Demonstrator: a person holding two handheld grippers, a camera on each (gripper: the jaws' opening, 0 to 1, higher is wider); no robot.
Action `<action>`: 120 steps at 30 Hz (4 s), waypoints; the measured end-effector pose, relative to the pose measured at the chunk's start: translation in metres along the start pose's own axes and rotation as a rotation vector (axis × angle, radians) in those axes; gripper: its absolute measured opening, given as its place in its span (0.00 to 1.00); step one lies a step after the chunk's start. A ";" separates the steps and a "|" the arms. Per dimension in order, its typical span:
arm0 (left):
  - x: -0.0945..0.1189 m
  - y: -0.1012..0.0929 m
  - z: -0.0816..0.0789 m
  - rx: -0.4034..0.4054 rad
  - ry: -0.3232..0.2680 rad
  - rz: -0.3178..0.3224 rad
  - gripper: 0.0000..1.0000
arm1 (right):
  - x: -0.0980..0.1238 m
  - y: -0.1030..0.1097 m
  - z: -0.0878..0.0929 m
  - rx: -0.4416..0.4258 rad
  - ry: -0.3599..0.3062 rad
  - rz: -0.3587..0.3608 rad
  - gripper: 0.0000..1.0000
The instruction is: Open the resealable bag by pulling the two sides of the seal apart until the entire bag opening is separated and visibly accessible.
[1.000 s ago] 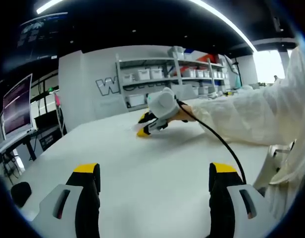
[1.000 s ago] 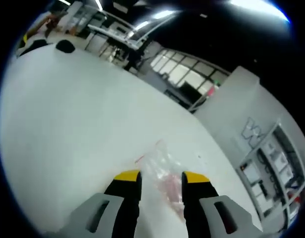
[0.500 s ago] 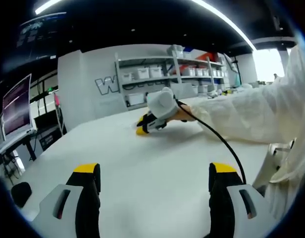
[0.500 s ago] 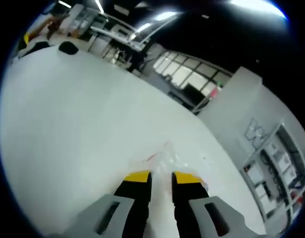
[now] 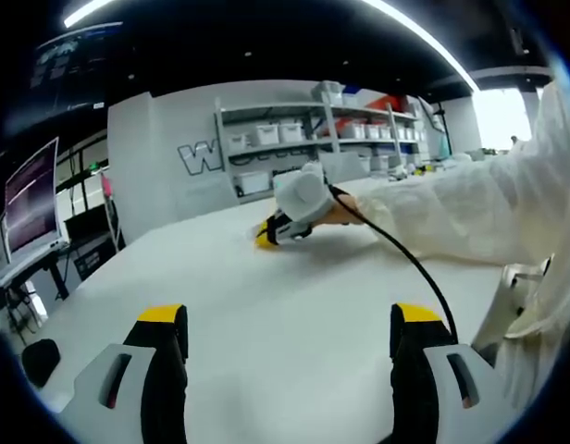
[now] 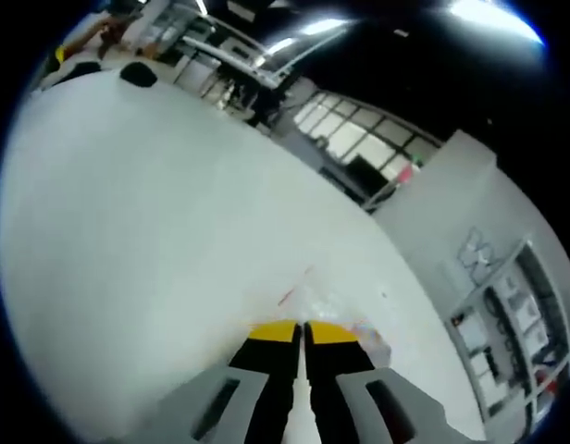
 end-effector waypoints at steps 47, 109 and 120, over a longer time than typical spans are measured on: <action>-0.001 -0.009 0.000 -0.023 0.024 0.008 0.89 | 0.019 -0.080 -0.022 -0.173 -0.122 0.268 0.00; -0.005 -0.013 -0.003 -0.033 0.034 0.022 0.88 | 0.074 -0.129 -0.022 -0.204 -0.191 0.353 0.00; -0.006 -0.014 -0.005 -0.037 0.033 0.024 0.88 | 0.090 -0.135 -0.019 -0.227 -0.213 0.361 0.00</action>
Point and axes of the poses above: the point that each gripper's makers call its tool centre point, and the gripper's own axes: x roughly backward along the fingers, y roughly to its left, z roughly out of its underside, the point moved 3 cm from there along x, roughly backward along the fingers, and after that the axes turned 11 degrees about z, right-handed, at the moved point
